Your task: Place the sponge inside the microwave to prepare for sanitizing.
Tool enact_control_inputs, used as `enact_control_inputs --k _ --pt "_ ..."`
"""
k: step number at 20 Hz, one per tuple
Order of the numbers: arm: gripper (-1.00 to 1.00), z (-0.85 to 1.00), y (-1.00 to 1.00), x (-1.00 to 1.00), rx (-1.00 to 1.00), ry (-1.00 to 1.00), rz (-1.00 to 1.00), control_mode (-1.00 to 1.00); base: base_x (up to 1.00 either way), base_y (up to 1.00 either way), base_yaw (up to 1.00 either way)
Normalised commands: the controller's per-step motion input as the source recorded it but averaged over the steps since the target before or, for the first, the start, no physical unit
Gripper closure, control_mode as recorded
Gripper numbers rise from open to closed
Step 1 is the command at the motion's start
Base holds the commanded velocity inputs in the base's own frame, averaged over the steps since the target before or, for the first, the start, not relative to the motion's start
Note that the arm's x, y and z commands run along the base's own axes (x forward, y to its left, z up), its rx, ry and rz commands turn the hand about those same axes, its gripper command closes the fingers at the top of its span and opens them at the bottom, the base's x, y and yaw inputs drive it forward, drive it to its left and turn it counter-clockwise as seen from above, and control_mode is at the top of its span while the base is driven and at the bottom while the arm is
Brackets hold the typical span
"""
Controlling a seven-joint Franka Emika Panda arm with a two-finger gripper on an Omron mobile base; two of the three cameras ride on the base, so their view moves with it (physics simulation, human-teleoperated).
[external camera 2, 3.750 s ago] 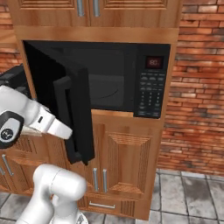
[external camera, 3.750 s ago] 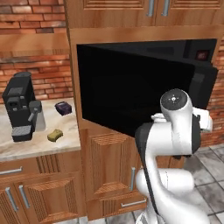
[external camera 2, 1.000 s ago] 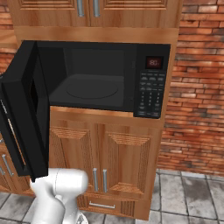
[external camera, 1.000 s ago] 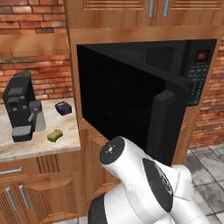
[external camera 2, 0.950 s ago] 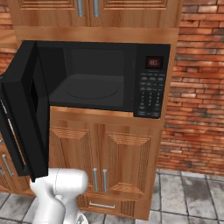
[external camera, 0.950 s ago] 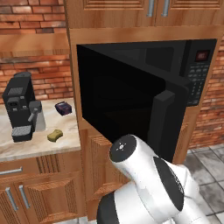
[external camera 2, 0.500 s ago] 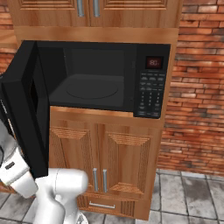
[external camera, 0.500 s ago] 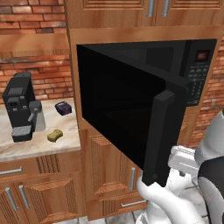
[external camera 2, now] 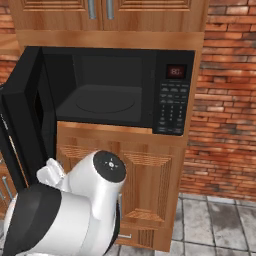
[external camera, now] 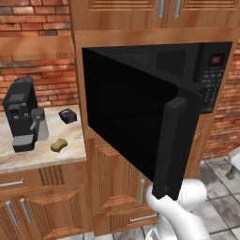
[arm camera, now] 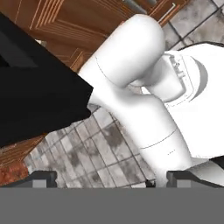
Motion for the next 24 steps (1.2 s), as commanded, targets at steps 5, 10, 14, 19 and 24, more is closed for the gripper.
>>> enact_control_inputs --k 5,10,14,19,24 --pt "-1.00 0.02 -0.43 0.49 0.48 0.00 0.12 -1.00 0.00 0.00 0.00" --pt "-1.00 0.09 -0.07 0.86 0.20 0.02 0.17 -1.00 0.00 0.00 0.00" --pt "-1.00 0.18 0.00 0.72 0.18 0.17 0.16 -1.00 0.00 0.00 0.00" --pt "-1.00 0.03 0.06 0.61 0.22 0.15 0.10 -1.00 0.00 0.00 0.00" --pt "-1.00 0.00 0.51 0.47 0.27 0.18 0.00 -1.00 0.00 0.00 0.00"
